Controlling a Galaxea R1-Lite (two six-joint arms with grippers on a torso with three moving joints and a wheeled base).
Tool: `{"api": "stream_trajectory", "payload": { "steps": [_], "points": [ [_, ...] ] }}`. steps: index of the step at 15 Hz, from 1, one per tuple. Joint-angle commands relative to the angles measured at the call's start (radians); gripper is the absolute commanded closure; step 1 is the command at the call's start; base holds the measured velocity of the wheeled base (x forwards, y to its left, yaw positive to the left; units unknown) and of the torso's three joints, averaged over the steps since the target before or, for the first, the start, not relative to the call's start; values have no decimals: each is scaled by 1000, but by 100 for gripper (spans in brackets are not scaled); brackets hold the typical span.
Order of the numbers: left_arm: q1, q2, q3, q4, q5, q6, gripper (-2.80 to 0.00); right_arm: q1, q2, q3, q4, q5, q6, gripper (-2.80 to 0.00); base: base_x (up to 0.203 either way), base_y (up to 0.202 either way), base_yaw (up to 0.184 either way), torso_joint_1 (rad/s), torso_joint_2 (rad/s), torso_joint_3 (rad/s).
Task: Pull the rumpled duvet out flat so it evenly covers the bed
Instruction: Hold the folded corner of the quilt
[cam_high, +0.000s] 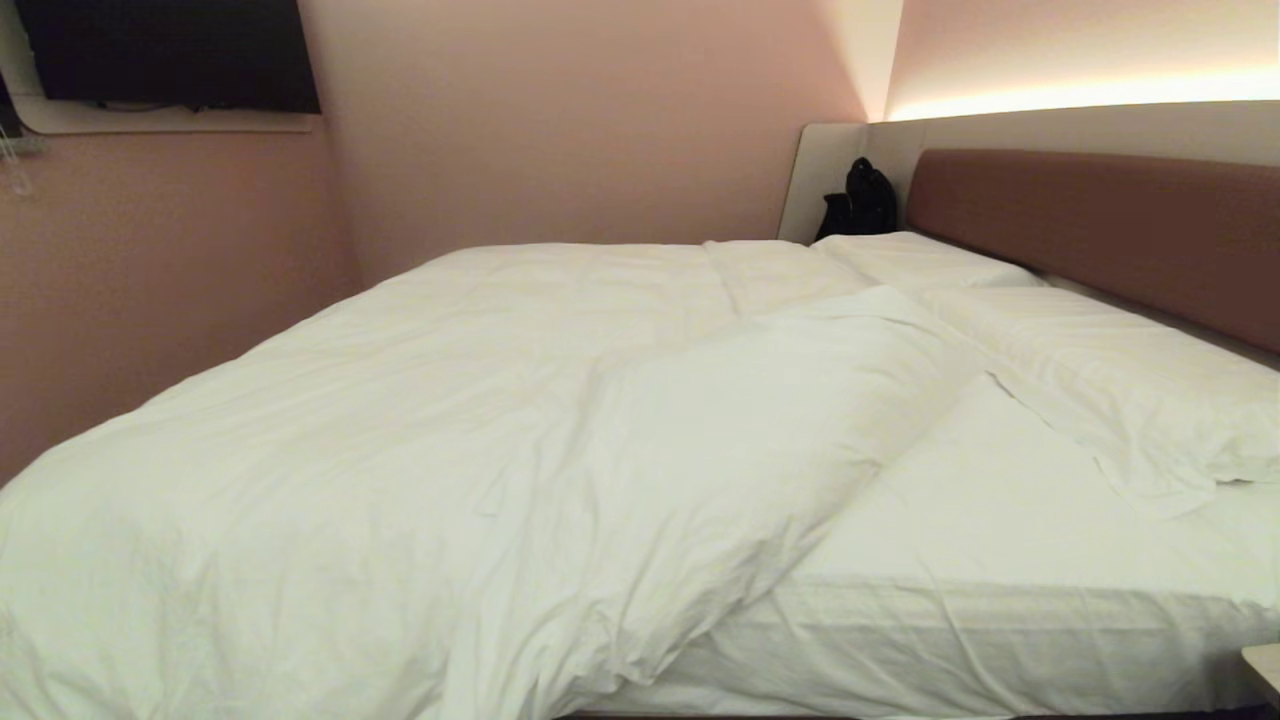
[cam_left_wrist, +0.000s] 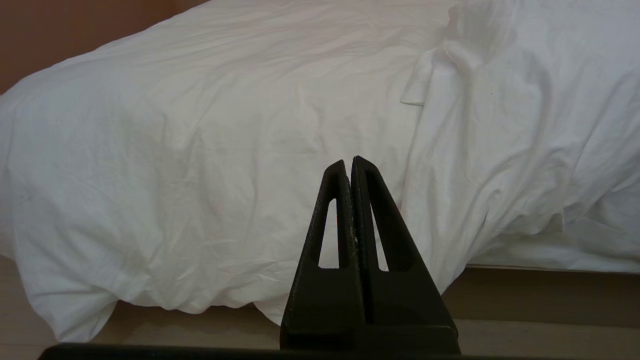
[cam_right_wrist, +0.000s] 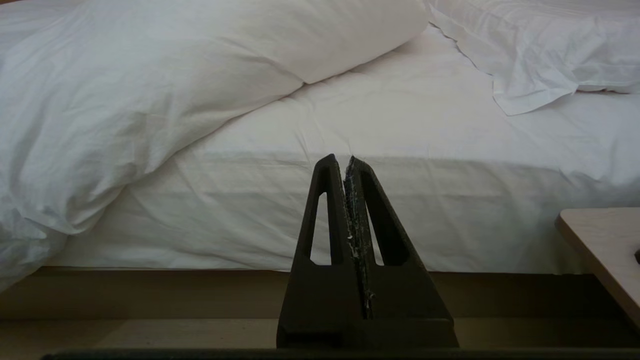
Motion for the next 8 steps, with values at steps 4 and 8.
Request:
{"api": "stream_trajectory", "payload": {
  "steps": [4,8],
  "points": [
    [0,0,1,0,0,0,0,0,0,0,0,0,0,0,0,0,0,0,0,0],
    [0,0,1,1,0,3,0,0,0,0,0,0,0,0,0,0,0,0,0,0]
  ]
}}
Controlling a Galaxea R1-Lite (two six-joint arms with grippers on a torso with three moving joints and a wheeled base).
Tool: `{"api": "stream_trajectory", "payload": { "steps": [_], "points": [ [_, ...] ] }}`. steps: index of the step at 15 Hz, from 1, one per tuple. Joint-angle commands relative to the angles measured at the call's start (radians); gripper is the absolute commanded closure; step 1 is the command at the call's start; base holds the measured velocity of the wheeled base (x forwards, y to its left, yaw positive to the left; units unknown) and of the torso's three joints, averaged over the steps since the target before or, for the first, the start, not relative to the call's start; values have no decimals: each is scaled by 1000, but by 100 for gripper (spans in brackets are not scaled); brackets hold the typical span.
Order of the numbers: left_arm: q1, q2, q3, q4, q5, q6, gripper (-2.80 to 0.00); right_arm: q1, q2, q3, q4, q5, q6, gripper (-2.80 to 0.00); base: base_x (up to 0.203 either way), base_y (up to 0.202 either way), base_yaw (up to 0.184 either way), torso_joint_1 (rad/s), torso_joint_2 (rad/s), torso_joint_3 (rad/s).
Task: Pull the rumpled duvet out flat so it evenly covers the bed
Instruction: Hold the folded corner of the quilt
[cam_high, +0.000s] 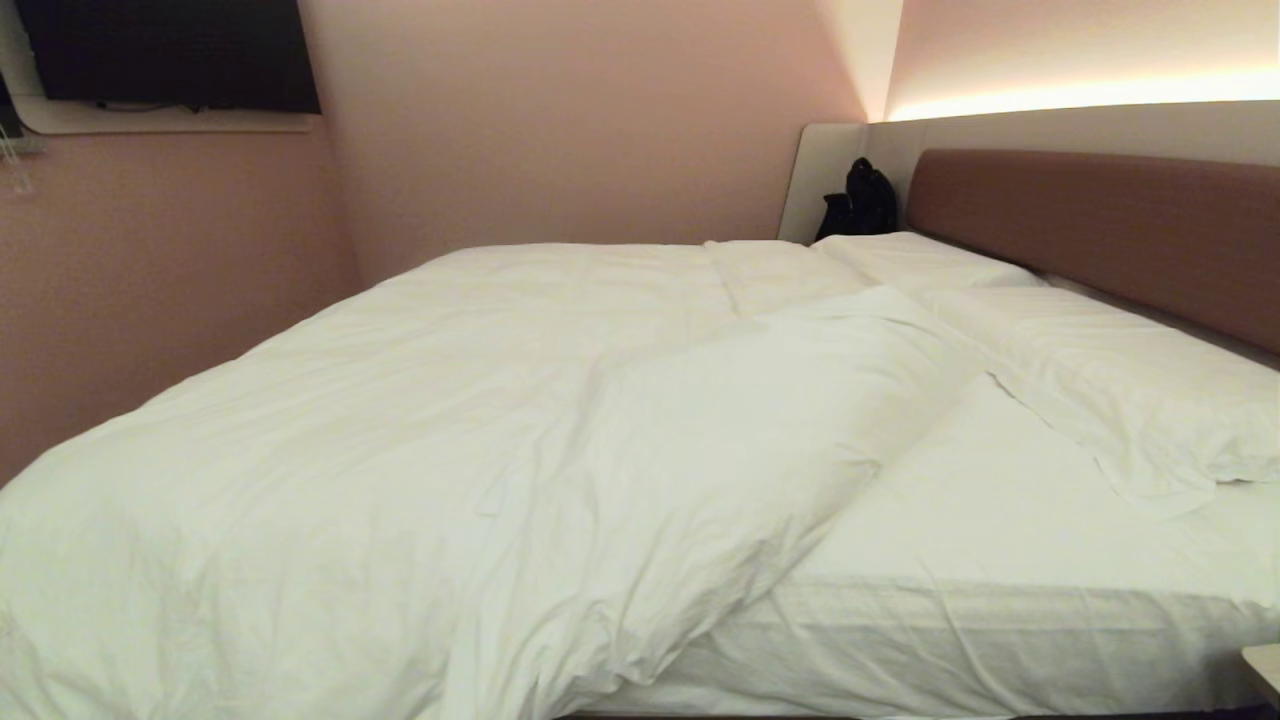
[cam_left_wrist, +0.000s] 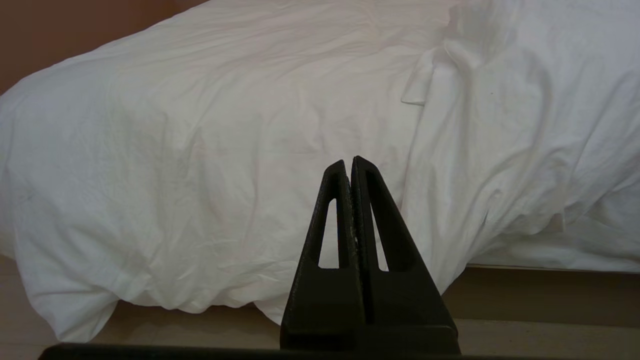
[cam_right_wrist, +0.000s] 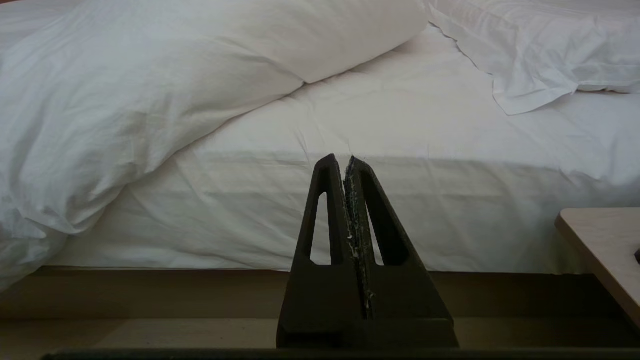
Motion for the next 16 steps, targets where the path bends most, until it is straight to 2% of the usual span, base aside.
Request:
{"api": "stream_trajectory", "payload": {
  "steps": [1,16],
  "points": [
    [0,0,-1,0,0,3,0,0,0,0,0,0,0,0,0,0,0,0,0,0],
    [0,0,0,-1,0,-2,0,0,0,0,0,0,0,0,0,0,0,0,0,0]
  ]
}}
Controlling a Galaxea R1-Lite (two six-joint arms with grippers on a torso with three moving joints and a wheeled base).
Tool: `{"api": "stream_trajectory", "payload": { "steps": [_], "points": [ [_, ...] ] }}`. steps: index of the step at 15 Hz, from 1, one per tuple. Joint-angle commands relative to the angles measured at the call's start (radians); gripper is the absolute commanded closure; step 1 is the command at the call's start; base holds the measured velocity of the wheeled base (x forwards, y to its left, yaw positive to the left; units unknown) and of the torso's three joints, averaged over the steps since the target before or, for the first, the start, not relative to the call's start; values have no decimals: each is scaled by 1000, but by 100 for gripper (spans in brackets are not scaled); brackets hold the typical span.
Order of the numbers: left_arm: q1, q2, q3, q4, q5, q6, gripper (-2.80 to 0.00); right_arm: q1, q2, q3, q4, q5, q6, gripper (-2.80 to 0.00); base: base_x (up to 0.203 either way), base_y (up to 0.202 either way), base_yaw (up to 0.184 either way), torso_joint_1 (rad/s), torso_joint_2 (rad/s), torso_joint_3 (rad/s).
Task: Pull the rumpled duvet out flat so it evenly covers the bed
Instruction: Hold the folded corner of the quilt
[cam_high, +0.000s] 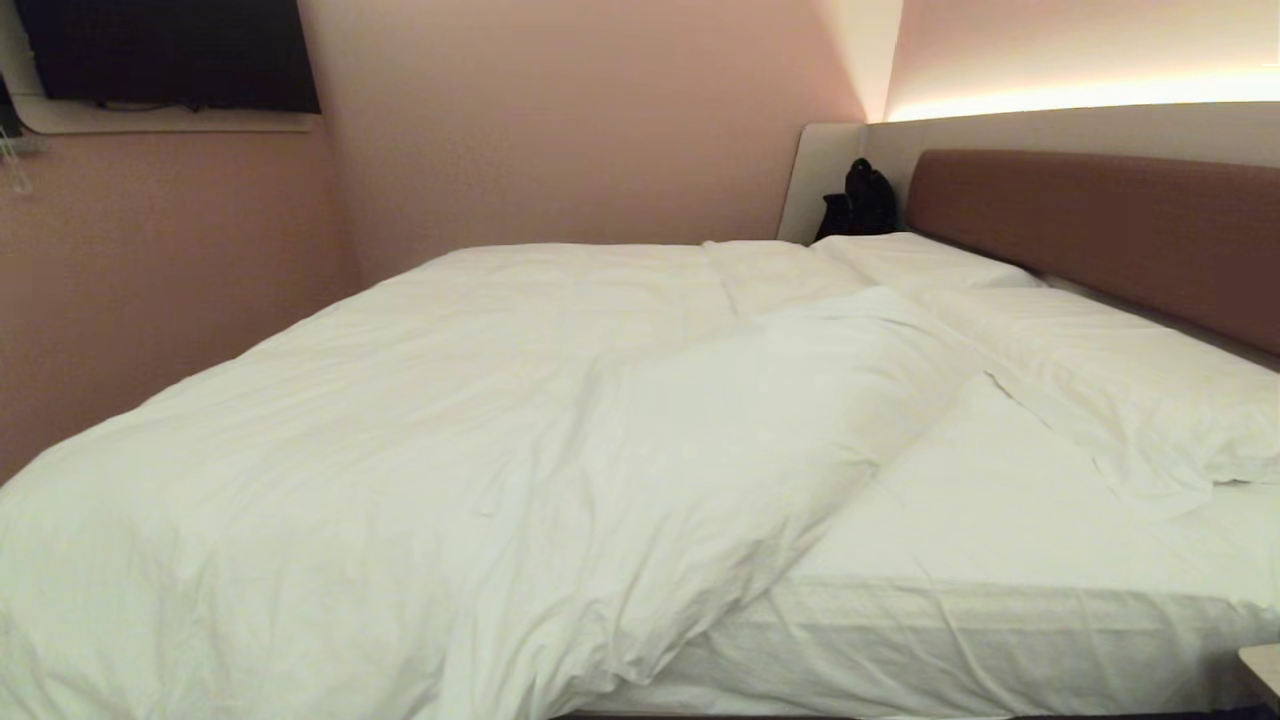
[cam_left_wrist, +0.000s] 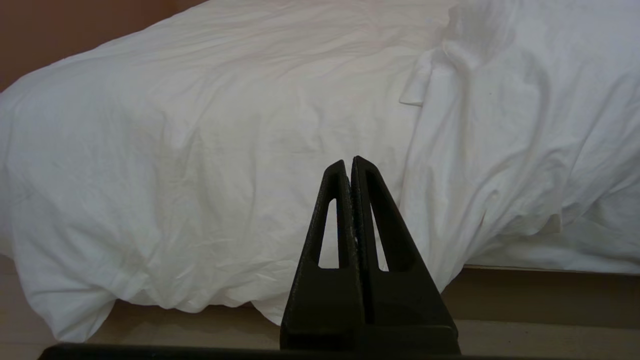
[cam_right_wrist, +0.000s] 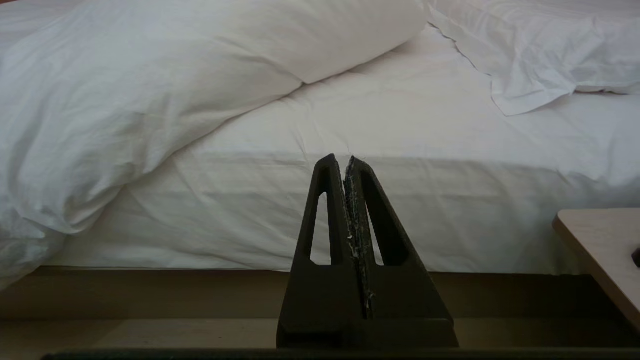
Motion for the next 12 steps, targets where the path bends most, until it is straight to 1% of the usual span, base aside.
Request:
{"api": "stream_trajectory", "payload": {
  "steps": [1,12],
  "points": [
    [0,0,0,0,0,0,0,0,0,0,0,0,0,0,0,0,0,0,0,0],
    [0,0,0,0,0,0,0,0,0,-2,2,-4,-11,0,0,0,0,0,0,0]
  ]
}}
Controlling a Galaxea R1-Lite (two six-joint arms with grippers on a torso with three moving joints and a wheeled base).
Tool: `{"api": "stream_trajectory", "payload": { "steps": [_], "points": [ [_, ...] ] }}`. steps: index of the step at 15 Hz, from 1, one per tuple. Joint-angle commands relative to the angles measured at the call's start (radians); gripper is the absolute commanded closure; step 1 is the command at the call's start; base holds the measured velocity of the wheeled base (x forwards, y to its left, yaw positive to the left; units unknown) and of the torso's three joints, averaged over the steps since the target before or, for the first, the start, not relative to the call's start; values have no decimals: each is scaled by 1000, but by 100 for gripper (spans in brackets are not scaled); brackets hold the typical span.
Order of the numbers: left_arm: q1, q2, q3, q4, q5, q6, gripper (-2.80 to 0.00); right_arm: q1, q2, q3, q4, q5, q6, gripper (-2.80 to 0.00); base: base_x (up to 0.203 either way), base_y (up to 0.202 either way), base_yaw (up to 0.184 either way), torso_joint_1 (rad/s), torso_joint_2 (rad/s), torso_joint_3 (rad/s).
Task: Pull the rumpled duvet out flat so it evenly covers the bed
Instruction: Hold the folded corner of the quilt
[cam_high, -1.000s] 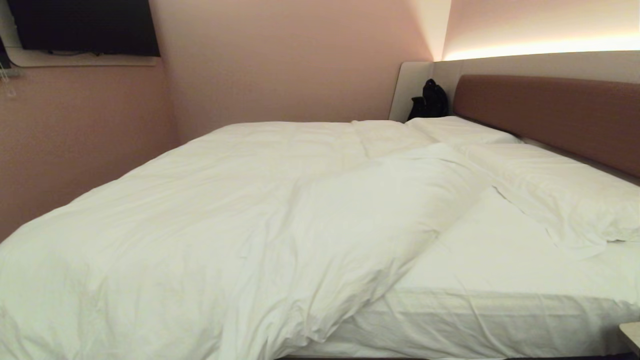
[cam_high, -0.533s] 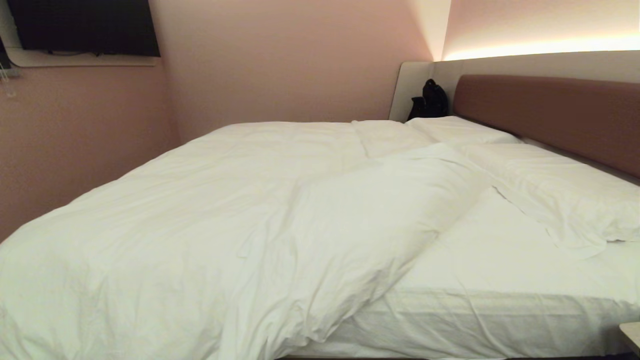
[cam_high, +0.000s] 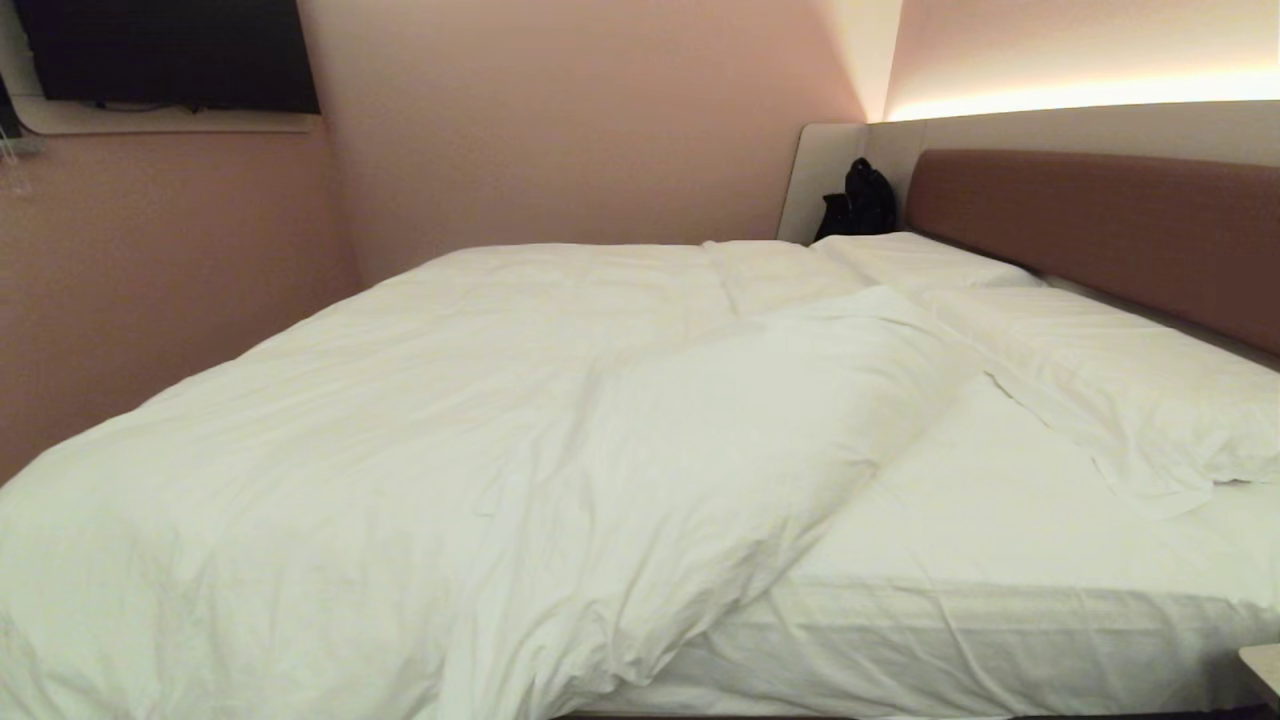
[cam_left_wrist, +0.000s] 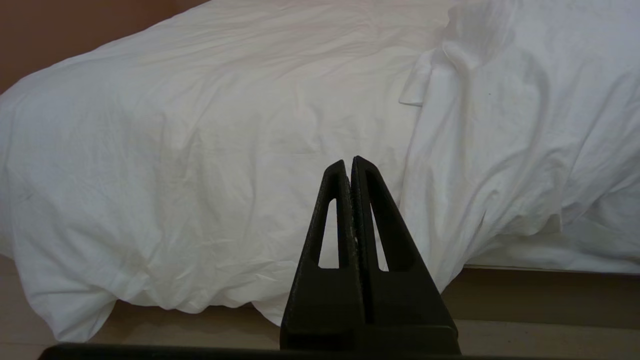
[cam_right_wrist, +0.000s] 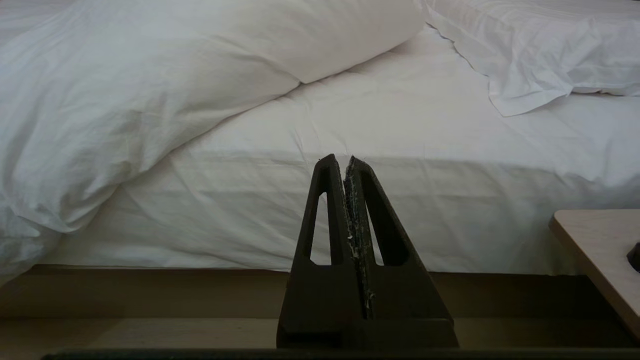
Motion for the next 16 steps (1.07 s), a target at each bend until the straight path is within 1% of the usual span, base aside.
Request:
{"api": "stream_trajectory", "payload": {
  "steps": [1,2,4,6,9,12,14,16],
  "points": [
    [0,0,1,0,0,0,0,0,0,-3,0,-4,-3,0,0,0,0,0,0,0],
    [0,0,1,0,0,0,0,0,0,-3,0,-4,-3,0,0,0,0,0,0,0],
    [0,0,1,0,0,0,0,0,2,-47,11,2,-4,0,0,0,0,0,0,0],
    [0,0,1,0,0,0,0,0,6,-159,88,12,-1,0,0,0,0,0,0,0],
    [0,0,-1,0,0,0,0,0,32,-345,246,86,4,0,0,0,0,0,0,0],
    [0,0,0,0,0,0,0,0,201,-468,276,148,33,0,0,0,0,0,0,0],
    [0,0,1,0,0,0,0,0,348,-544,247,194,74,0,0,0,0,0,0,0],
    [0,0,1,0,0,0,0,0,502,-615,192,229,111,0,0,0,0,0,0,0]
  ]
}}
